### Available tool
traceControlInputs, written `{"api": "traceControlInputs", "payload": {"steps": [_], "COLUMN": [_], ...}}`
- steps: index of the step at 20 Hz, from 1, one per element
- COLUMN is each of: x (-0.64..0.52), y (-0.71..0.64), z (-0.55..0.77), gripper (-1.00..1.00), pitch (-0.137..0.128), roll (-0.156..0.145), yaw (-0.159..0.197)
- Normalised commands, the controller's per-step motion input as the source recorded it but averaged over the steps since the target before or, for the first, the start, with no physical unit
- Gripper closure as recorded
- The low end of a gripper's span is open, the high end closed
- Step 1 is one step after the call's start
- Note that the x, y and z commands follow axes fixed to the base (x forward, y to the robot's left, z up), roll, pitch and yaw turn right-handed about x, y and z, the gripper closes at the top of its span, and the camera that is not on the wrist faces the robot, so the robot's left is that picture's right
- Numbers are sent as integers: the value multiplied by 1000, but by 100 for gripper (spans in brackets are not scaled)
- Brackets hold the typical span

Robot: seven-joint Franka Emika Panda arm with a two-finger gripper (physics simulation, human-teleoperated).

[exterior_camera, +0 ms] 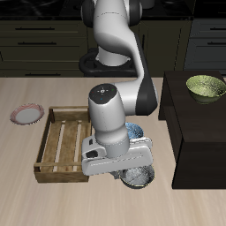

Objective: Place the black bowl on the plate

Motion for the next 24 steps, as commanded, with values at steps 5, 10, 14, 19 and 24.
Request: {"api": "traceControlInputs", "payload": {"steps": [5,10,14,19,24], "x": [-203,-337,-529,-433,-551], "y": [-97,-191,-358,-302,-274], "z": [422,372,449,272,194], "gripper": [100,100,100,100,100], "pitch": [-42,-47,-62,-33,-57], "roll": [-1,-17,-4,-20,-16], "yaw": [-25,-2,-23,-13,20]}}
